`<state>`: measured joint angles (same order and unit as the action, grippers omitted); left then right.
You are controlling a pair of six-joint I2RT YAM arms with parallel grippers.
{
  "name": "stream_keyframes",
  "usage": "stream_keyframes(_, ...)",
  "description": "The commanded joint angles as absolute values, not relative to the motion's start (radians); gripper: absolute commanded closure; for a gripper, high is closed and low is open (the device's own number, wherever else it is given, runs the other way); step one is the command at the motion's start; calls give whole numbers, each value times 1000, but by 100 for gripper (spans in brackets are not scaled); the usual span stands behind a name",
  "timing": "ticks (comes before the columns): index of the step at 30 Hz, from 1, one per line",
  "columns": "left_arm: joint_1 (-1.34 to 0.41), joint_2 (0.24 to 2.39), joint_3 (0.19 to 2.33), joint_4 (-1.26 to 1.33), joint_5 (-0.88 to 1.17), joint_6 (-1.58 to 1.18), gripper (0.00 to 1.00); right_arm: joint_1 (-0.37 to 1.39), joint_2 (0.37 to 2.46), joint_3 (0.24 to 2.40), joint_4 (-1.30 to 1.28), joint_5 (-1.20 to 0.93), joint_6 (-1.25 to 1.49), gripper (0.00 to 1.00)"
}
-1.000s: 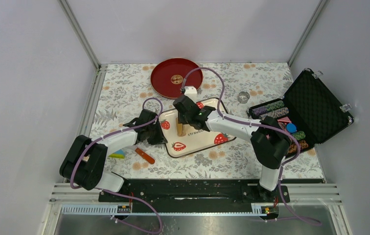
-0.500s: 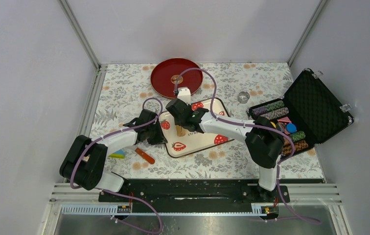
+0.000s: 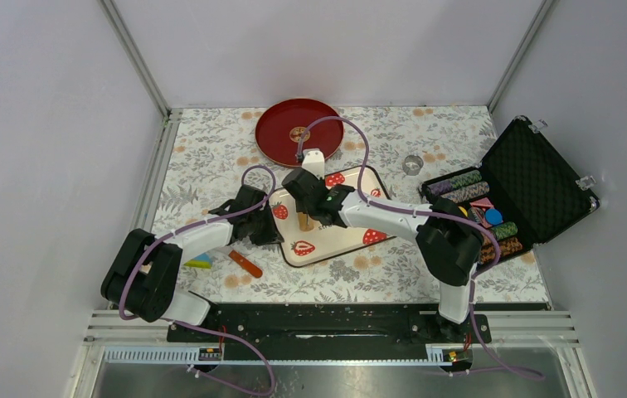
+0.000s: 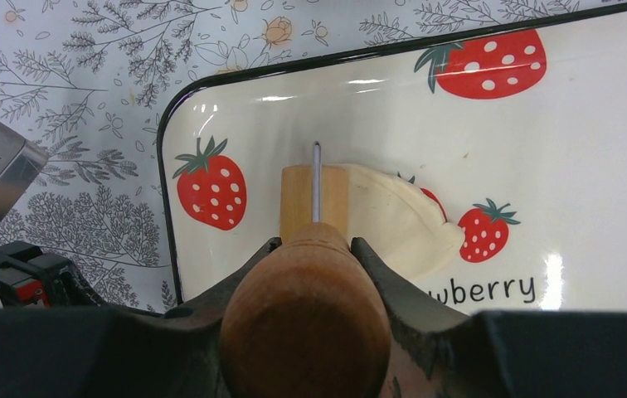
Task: Roll out the dumpling wrappers from the dough
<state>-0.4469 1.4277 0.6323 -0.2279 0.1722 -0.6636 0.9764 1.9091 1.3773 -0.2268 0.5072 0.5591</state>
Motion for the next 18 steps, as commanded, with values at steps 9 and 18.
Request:
stream_keyframes(9,-460,1453,611,-292,149,-605,100,1025,2089,1337,-466,295,807,100)
stream_keyframes(18,-460,1453,612,-293,147,-607,100,1026,2146,1394,-571,361,862,100)
